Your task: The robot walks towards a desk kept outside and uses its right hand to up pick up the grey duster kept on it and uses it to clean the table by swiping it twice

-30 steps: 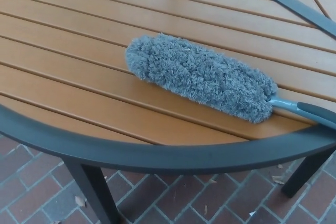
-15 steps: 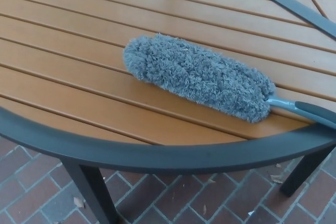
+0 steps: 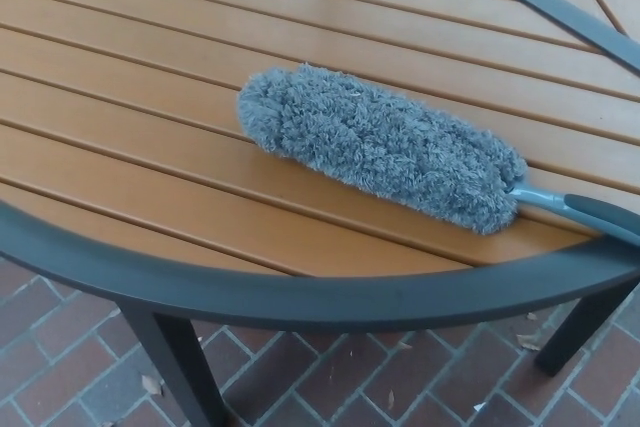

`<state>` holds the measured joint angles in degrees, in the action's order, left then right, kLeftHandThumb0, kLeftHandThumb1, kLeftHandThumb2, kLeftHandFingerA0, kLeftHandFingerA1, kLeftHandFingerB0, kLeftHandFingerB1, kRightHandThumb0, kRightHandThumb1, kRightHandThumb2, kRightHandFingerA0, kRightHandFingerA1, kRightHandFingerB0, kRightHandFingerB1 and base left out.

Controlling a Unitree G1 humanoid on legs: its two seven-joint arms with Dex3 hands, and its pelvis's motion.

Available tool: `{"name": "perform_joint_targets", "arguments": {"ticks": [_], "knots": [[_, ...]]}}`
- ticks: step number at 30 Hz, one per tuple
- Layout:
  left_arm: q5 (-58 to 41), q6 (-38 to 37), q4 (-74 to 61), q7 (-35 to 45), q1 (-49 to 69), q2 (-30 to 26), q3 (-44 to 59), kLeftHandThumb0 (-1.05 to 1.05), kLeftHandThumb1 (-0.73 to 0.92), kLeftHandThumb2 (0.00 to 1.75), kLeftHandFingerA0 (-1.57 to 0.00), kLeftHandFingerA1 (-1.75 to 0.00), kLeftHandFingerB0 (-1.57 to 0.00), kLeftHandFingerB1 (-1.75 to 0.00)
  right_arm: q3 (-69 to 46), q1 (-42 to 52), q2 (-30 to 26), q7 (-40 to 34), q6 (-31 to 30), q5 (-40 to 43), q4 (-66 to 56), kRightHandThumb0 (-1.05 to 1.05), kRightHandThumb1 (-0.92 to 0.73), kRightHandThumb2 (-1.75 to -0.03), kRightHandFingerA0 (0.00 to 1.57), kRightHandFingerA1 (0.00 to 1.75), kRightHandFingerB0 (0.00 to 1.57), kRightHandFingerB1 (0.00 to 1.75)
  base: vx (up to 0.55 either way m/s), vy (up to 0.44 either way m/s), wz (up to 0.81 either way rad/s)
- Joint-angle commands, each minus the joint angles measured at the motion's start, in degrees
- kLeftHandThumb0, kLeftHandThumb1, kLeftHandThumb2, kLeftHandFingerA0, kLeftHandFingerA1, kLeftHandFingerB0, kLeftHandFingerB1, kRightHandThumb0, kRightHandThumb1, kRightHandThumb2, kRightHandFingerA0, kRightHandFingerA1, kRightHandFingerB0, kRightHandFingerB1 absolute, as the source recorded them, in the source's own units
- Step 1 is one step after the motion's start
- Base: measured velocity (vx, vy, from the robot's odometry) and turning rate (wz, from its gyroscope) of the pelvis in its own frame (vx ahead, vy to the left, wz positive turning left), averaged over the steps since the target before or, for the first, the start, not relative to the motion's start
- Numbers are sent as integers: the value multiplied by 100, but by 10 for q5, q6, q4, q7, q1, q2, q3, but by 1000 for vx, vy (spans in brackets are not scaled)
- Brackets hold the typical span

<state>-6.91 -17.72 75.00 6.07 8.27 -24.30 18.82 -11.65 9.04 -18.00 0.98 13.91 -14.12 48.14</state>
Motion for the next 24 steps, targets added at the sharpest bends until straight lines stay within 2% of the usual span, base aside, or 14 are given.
{"name": "perform_joint_targets", "arguments": {"ticks": [1, 4, 5, 8, 9, 10, 11, 12, 13, 14, 15, 19, 23, 24], "knots": [[26, -30, -5, -54, 13, -5, -13, -24, 52, 57, -79, -48, -78, -46, 26, -1, -33, -68, 100, -24, 36, -30, -66, -60, 58, 39, 49, 39, 0, 0, 0], [30, -25, -8, -63, 11, -6, -20, -34, 50, 56, -81, -54, -80, -46, 29, -8, -36, -69, 113, -16, 54, -25, -66, -60, 59, 40, 50, 39, 0, 0, 0], [29, -21, -9, -67, 11, -5, -21, -34, 50, 55, -82, -71, -82, -46, 29, -9, -38, -62, 116, -9, 56, -27, -67, -60, 60, 39, 51, 40, 0, 0, 0], [36, -15, -9, -75, 12, -6, -29, -31, 53, 57, -81, -70, -84, -46, 33, -11, -44, -52, 112, -2, 60, -28, -68, -60, 60, 39, 51, 39, 0, 0, 0], [40, -15, -9, -74, 14, -8, -34, -34, 52, 56, -81, -60, -83, -46, 36, -10, -46, -55, 115, -5, 62, -25, -64, -59, 61, 41, 52, 41, 0, 0, 0], [45, -16, -8, -73, 15, -10, -39, -34, 52, 56, -81, -60, -83, -46, 40, -10, -48, -60, 121, -9, 65, -25, -64, -59, 61, 41, 52, 41, 0, 0, 0], [45, -16, -8, -73, 15, -10, -40, -34, 53, 57, -82, -53, -84, -46, 43, -9, -49, -63, 122, -11, 65, -23, -63, -59, 62, 41, 53, 41, 0, 0, 0], [45, -15, -8, -73, 15, -10, -40, -34, 53, 57, -82, -53, -84, -46, 45, -9, -50, -65, 122, -12, 66, -23, -63, -59, 62, 41, 53, 41, 0, 0, 0], [41, -14, -7, -72, 13, -10, -39, -34, 50, 55, -84, -62, -87, -47, 48, -10, -52, -67, 124, -13, 68, -24, -63, -59, 62, 41, 53, 41, 0, 0, 0], [39, -12, -7, -71, 13, -10, -37, -34, 50, 55, -84, -62, -87, -47, 50, -10, -52, -68, 126, -12, 69, -24, -63, -59, 62, 41, 53, 41, 0, 0, 0], [35, -10, -7, -71, 11, -10, -35, -32, 52, 57, -85, -52, -87, -48, 51, -10, -52, -67, 130, -9, 72, -24, -63, -59, 63, 42, 53, 42, 0, 0, 0], [37, -14, -6, -68, 14, -10, -37, -27, 55, 58, -85, -50, -87, -48, 55, -16, -56, -65, 139, -4, 91, -26, -64, -59, 63, 42, 54, 42, 0, 0, 0], [38, -6, -5, -70, 11, -10, -36, -31, 54, 57, -84, -52, -88, -48, 53, -16, -56, -53, 142, 6, 90, -26, -64, -59, 64, 42, 54, 42, 0, 0, 0], [41, -6, -7, -71, 11, -11, -39, -36, 48, 55, -88, -56, -90, -48, 55, -16, -57, -55, 140, 5, 87, -27, -65, -59, 65, 42, 55, 42, 0, 0, 0]]}}
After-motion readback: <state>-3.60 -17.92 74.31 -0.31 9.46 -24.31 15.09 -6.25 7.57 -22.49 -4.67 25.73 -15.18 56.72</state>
